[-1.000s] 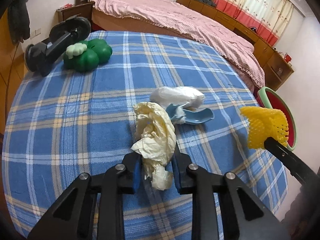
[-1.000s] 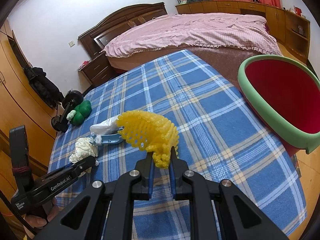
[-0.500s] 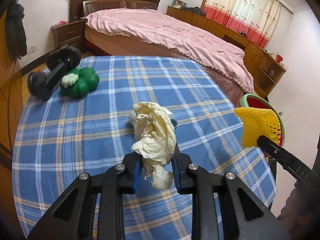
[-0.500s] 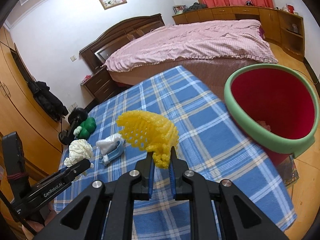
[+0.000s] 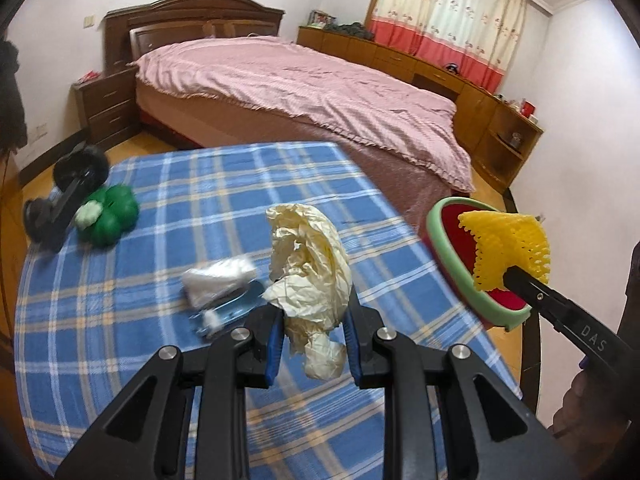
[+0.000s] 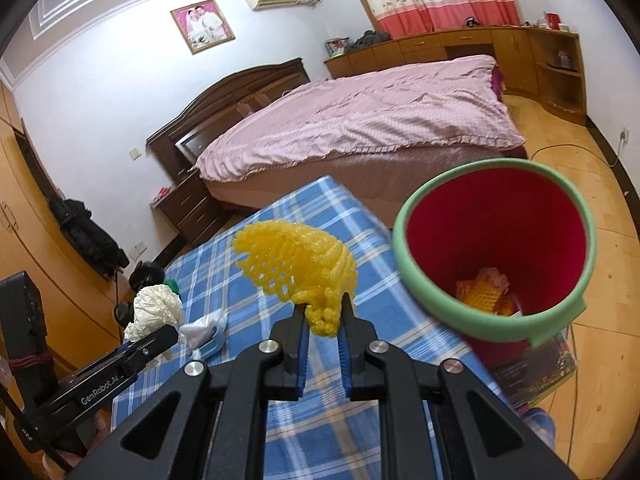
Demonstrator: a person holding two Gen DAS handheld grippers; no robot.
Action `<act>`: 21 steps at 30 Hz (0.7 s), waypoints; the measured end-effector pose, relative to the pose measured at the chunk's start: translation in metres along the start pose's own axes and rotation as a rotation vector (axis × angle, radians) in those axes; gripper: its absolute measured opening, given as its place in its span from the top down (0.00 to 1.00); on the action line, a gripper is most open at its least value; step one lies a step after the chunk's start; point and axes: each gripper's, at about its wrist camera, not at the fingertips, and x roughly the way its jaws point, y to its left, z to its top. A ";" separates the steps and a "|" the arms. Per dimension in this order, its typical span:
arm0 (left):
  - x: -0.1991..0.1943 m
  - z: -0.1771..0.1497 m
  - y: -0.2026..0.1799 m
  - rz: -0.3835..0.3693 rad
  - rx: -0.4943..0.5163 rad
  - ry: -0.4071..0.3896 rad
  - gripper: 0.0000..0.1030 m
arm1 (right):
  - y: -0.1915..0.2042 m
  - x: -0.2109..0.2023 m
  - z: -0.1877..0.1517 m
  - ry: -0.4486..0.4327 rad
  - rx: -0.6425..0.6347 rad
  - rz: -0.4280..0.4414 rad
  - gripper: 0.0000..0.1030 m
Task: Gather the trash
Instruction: 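Carry the foam net and cream bag over the red bucket with both tools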
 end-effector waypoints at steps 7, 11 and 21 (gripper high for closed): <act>0.015 0.016 -0.033 -0.044 0.052 -0.004 0.75 | -0.024 -0.014 0.016 -0.040 0.023 -0.051 0.86; 0.028 0.023 -0.055 -0.071 0.087 0.005 0.75 | -0.043 -0.016 0.025 -0.051 0.046 -0.083 0.86; 0.065 0.036 -0.112 -0.146 0.162 0.042 0.75 | -0.101 -0.011 0.037 -0.041 0.125 -0.164 0.86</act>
